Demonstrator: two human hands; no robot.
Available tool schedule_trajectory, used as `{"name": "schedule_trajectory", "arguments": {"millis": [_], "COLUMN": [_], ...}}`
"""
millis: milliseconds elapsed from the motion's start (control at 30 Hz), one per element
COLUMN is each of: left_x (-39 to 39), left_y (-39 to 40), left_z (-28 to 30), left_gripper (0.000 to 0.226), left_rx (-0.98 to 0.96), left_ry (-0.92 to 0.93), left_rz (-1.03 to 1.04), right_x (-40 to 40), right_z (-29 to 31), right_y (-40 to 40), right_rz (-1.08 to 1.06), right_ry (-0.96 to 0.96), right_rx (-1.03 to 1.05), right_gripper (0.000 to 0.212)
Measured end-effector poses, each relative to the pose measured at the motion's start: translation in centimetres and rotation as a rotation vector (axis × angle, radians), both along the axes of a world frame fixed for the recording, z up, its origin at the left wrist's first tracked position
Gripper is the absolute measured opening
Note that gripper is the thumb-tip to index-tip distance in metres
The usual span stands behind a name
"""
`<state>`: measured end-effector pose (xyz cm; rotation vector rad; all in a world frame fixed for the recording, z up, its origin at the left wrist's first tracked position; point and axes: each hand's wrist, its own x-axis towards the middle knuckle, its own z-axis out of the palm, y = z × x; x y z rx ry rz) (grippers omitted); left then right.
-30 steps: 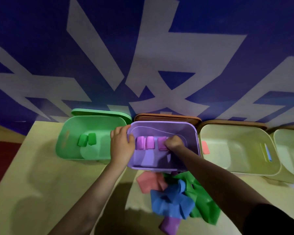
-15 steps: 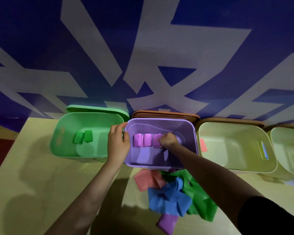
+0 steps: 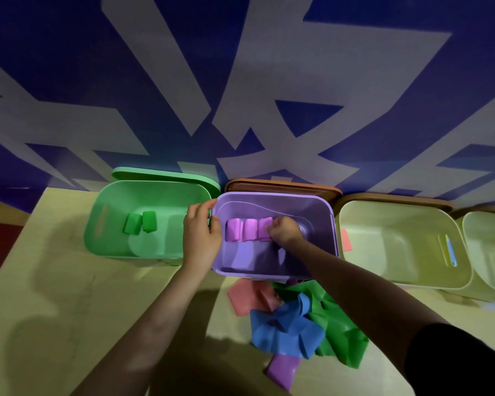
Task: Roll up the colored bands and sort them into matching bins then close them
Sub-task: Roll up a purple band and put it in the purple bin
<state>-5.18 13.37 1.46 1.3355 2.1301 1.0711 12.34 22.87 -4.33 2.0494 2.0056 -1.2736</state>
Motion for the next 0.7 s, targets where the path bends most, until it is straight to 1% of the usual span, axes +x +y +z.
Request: {"name": "schedule_trajectory", "arguments": {"millis": [67,100,167,233,333,400,433,533,600,700], "left_x": [0.0,0.0,-0.1,-0.3,-0.3,-0.3,-0.3,-0.1,-0.1,0.0], "left_y": [0.0,0.0,0.0,0.0,0.0,0.0,0.0,0.1,0.1,0.1], "left_z": [-0.1,-0.1,-0.1,-0.2,-0.3,-0.3,-0.4,-0.2,-0.1,0.1], "left_gripper": [0.034,0.034,0.034,0.034,0.035,0.035,0.035,0.035,0.035,0.035], "left_rx": [0.007,0.014,0.022,0.027,0.036,0.040,0.041,0.037,0.036,0.034], "left_ry": [-0.002,-0.005,-0.008,-0.018,-0.028,-0.019,-0.015,-0.017,-0.020,-0.014], "left_rz": [-0.002,-0.003,-0.004,-0.006,-0.013,-0.005,0.001,0.019,0.022,0.017], "right_x": [0.0,0.0,-0.2,-0.2,0.4,0.6,0.5,0.2,0.2,0.3], "right_z": [0.5,0.8,1.2,1.0,0.3,0.2,0.2,0.8,1.1,1.0], "right_y": [0.5,0.8,1.1,1.5,1.5,1.2,0.9,0.4,0.2,0.2], "right_rz": [0.037,0.061,0.087,0.079,-0.007,0.007,0.035,0.161,0.203,0.198], "right_ry": [-0.042,-0.073,-0.104,-0.116,-0.072,-0.063,-0.068,-0.140,-0.136,-0.143], "right_rx": [-0.023,-0.046,-0.086,-0.109,-0.162,-0.192,-0.196,-0.138,-0.078,-0.065], "right_gripper": [0.032,0.032,0.023,0.019,0.029,0.034,0.032,0.032,0.031,0.031]}}
